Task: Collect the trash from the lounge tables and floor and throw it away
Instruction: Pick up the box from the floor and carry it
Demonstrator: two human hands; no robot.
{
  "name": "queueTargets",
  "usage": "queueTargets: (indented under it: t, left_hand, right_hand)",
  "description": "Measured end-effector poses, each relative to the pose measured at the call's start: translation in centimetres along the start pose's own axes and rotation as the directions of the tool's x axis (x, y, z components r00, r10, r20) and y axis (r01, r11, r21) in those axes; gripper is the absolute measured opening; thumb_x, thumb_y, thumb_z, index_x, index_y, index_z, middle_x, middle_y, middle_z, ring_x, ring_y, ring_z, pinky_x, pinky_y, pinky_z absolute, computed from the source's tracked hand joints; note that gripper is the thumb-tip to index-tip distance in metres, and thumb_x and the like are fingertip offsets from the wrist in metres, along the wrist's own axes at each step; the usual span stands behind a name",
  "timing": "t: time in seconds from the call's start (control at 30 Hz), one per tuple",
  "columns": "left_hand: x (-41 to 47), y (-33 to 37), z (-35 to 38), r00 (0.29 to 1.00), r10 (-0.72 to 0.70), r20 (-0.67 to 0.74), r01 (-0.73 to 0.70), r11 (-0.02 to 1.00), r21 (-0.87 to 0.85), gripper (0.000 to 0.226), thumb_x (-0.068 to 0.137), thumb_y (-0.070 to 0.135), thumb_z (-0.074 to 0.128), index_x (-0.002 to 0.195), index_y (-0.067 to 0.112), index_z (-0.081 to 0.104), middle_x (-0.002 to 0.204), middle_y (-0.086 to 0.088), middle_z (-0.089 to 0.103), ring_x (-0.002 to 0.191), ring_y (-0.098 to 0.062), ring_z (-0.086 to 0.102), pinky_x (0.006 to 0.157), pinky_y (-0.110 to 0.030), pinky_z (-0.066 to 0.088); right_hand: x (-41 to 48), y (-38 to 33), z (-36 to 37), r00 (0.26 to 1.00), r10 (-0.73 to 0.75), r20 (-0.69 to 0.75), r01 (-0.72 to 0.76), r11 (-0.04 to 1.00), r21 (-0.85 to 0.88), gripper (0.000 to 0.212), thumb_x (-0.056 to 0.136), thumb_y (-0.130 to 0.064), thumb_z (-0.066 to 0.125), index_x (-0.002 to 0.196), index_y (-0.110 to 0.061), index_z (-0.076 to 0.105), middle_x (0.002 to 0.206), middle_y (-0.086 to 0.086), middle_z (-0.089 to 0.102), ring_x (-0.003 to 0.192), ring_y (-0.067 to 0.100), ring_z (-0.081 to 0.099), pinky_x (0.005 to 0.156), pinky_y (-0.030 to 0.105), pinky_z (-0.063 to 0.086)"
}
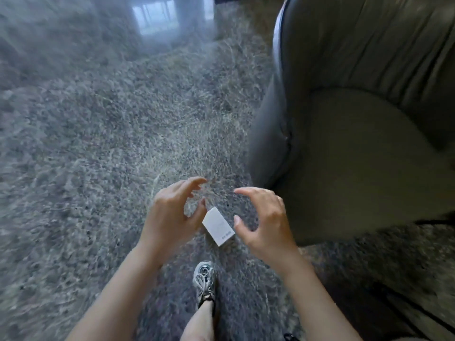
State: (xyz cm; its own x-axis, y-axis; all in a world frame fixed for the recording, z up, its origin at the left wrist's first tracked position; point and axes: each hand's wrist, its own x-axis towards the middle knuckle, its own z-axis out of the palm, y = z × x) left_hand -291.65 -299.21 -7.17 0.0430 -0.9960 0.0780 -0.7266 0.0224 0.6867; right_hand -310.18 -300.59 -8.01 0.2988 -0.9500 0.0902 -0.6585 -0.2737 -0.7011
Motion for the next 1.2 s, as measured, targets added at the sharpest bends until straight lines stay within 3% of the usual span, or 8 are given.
queueTargets:
  t: [0.13,0.3,0.5,0.67,0.8,0.93,1.07,1.2]
  left_hand:
    - [1.1,-7.1,2.0,0.997,-0.075,0.007,0.075,0.997,0.034,0.042,0.077,0.032,0.049,0.112,0.013,0.061,0.104,-0.002,0.066,0.086,-0.023,0.064,0.078,-0.042,0.052]
    - [-0.2,-15.0,9.2,0.964,-0.265,0.026,0.266,0.963,-0.049,0.050,0.073,0.040,0.046,0.115,0.015,0.059,0.108,0.000,0.063,0.093,-0.023,0.062,0.084,-0.044,0.048]
    - [-2.4,-24.7,21.0,0.884,-0.465,0.044,0.467,0.874,-0.137,0.051,0.070,0.026,0.055,0.121,0.017,0.055,0.115,0.002,0.057,0.103,-0.021,0.058,0.090,-0.047,0.045]
    - [-4.7,-32.3,30.4,0.838,-0.543,0.052,0.543,0.820,-0.183,0.052,0.071,0.024,0.056,0.123,0.017,0.053,0.115,0.000,0.055,0.102,-0.021,0.056,0.091,-0.048,0.045]
    - [-8.0,-37.3,35.1,0.777,-0.625,0.069,0.626,0.758,-0.186,0.051,0.073,0.025,0.055,0.123,0.019,0.053,0.120,0.001,0.054,0.108,-0.020,0.054,0.093,-0.048,0.043]
    - [-10.7,-39.5,36.9,0.717,-0.693,0.077,0.692,0.694,-0.198,0.050,0.072,0.024,0.056,0.122,0.020,0.054,0.116,0.003,0.055,0.103,-0.018,0.055,0.092,-0.044,0.045]
    - [-11.3,-39.5,36.4,0.686,-0.720,0.102,0.724,0.662,-0.192,0.049,0.073,0.026,0.055,0.122,0.024,0.053,0.114,0.010,0.051,0.100,-0.014,0.055,0.092,-0.039,0.045]
    - [-9.9,-37.4,33.1,0.686,-0.722,0.086,0.722,0.663,-0.199,0.049,0.074,0.026,0.055,0.122,0.023,0.053,0.116,0.007,0.053,0.100,-0.014,0.056,0.091,-0.035,0.045]
  right_hand:
    - [2.0,2.0,7.6,0.992,0.058,0.111,-0.054,0.998,-0.043,0.057,0.069,-0.027,0.065,0.124,-0.019,0.051,0.126,-0.002,0.053,0.120,0.018,0.046,0.101,0.035,0.031]
    - [2.3,8.1,16.9,0.960,0.172,0.219,-0.152,0.983,-0.104,0.074,0.067,-0.037,0.066,0.134,-0.019,0.040,0.138,-0.001,0.042,0.130,0.018,0.036,0.106,0.034,0.023]
    - [1.4,18.8,28.8,0.903,0.243,0.353,-0.192,0.966,-0.174,0.085,0.066,-0.035,0.074,0.139,-0.016,0.035,0.143,0.003,0.038,0.134,0.021,0.032,0.109,0.039,0.022]
    - [0.0,29.2,38.8,0.882,0.325,0.342,-0.244,0.935,-0.259,0.089,0.063,-0.036,0.077,0.138,-0.017,0.035,0.143,0.008,0.036,0.133,0.028,0.030,0.107,0.045,0.023]
    - [-2.3,34.4,46.6,0.809,0.388,0.443,-0.223,0.898,-0.380,0.101,0.066,-0.046,0.074,0.144,-0.026,0.013,0.152,0.009,0.010,0.140,0.030,0.007,0.112,0.049,0.008]
    - [-4.0,36.6,50.7,0.808,0.407,0.426,-0.177,0.858,-0.483,0.109,0.066,-0.037,0.074,0.145,-0.034,-0.002,0.153,0.006,-0.018,0.139,0.036,-0.014,0.112,0.054,-0.002]
    - [-2.5,37.9,50.1,0.774,0.529,0.347,-0.315,0.798,-0.514,0.112,0.058,-0.033,0.076,0.145,-0.035,0.005,0.153,0.011,-0.007,0.136,0.036,0.009,0.110,0.050,0.012]
    - [-0.2,34.4,47.0,0.809,0.481,0.337,-0.305,0.834,-0.460,0.110,0.052,-0.039,0.078,0.142,-0.036,0.013,0.150,0.011,0.008,0.127,0.031,0.020,0.104,0.045,0.019]
